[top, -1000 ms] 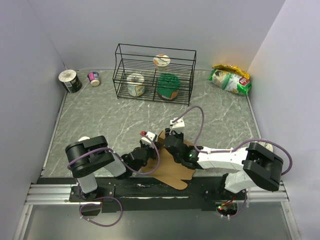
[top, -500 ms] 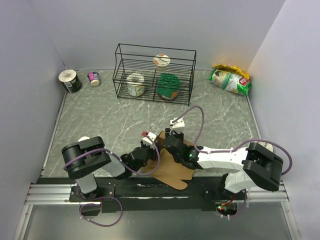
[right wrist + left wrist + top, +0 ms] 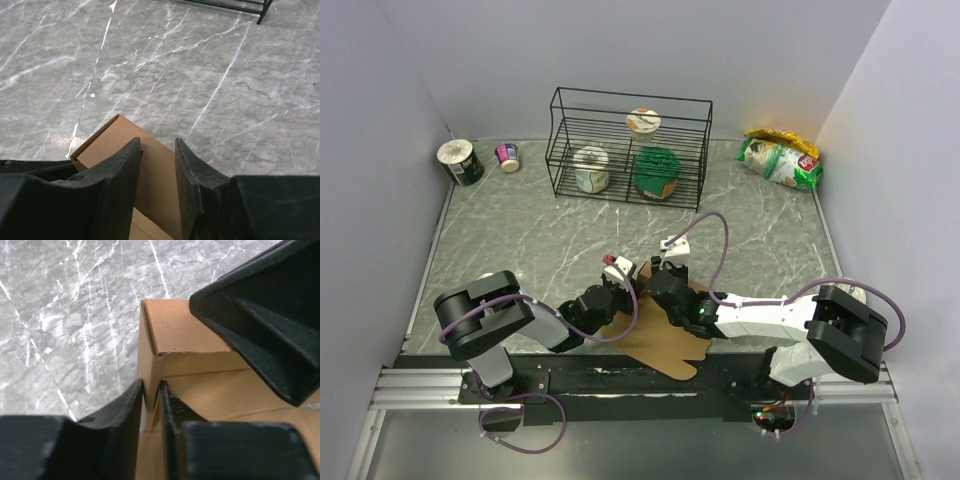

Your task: Fold the paper box

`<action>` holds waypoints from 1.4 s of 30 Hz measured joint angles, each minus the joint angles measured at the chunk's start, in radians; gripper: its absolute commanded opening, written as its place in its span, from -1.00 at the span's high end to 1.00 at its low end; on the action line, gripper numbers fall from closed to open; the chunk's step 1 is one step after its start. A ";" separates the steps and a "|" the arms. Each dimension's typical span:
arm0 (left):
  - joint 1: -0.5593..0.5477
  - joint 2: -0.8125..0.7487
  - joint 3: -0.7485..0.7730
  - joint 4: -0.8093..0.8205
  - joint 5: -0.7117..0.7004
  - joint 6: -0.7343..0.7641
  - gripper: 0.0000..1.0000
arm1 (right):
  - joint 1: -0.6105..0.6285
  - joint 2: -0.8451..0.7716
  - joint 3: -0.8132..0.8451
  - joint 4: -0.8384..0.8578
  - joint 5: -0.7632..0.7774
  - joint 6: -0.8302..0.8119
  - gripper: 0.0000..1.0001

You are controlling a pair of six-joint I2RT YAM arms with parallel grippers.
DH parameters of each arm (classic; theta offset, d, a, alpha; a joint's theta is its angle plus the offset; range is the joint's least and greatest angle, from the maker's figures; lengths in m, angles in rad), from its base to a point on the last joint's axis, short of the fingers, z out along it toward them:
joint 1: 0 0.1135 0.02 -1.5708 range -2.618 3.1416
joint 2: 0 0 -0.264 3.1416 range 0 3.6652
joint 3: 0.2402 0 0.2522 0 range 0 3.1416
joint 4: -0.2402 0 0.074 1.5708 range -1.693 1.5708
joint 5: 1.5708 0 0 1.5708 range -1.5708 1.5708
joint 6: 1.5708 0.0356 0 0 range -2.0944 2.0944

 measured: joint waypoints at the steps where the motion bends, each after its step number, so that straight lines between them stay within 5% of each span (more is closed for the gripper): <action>1: 0.002 0.000 0.000 -0.001 0.000 0.003 0.69 | 0.000 0.000 0.000 -0.001 0.001 -0.001 0.17; 3: 0.004 0.002 0.000 -0.001 0.000 0.008 0.81 | 0.000 -0.001 0.000 -0.002 0.001 -0.002 0.17; 20: -0.014 0.135 -0.036 0.248 -0.037 -0.052 0.85 | 0.011 -0.002 0.000 -0.005 0.018 -0.006 0.17; 35: -0.078 0.138 0.006 0.165 -0.217 -0.171 0.56 | 0.011 -0.004 0.000 -0.021 0.032 -0.002 0.13; 42: -0.085 0.154 0.006 0.064 -0.193 -0.193 -0.04 | 0.011 -0.005 0.000 -0.024 0.034 -0.002 0.16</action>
